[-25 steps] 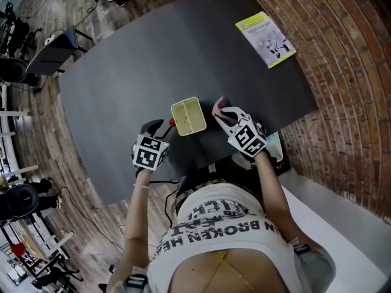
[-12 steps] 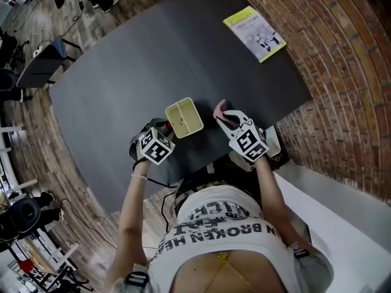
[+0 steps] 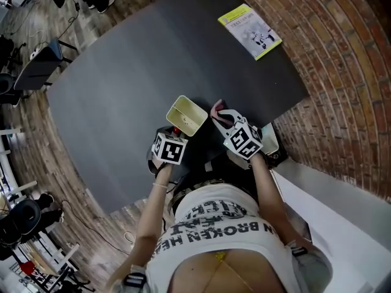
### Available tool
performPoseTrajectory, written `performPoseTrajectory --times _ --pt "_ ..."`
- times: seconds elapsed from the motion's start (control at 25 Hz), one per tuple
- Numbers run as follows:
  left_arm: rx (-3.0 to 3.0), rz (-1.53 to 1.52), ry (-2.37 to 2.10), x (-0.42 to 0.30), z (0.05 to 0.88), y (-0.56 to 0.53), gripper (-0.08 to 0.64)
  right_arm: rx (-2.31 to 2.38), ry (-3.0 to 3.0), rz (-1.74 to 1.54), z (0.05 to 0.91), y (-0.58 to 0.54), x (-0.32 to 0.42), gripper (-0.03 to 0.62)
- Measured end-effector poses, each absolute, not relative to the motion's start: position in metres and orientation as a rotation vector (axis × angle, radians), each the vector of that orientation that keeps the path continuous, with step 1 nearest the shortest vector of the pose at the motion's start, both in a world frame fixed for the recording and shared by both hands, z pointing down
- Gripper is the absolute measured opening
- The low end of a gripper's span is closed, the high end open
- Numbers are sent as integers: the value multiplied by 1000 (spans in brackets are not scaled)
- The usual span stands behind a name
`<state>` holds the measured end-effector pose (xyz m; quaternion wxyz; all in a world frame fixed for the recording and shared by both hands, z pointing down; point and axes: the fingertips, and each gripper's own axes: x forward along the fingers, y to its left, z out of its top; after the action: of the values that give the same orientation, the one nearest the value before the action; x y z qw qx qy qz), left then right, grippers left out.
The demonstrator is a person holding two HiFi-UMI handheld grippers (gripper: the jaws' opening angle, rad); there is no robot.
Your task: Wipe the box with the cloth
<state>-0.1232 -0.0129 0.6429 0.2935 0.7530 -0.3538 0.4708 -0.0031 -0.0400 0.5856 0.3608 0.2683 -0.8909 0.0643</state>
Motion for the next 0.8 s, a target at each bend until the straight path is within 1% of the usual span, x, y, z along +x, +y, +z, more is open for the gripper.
performPoseTrajectory --times 0.16,0.48,0.8 --pt "1962 1164 -966 -109 643 -11 132 684 -2286 161 595 -41 -8 17" --pt "2028 1280 -930 -103 643 -12 132 663 -2293 140 598 -48 -11 18" --pt "2045 1291 -894 -81 641 -9 133 596 -2284 124 608 -36 -21 18"
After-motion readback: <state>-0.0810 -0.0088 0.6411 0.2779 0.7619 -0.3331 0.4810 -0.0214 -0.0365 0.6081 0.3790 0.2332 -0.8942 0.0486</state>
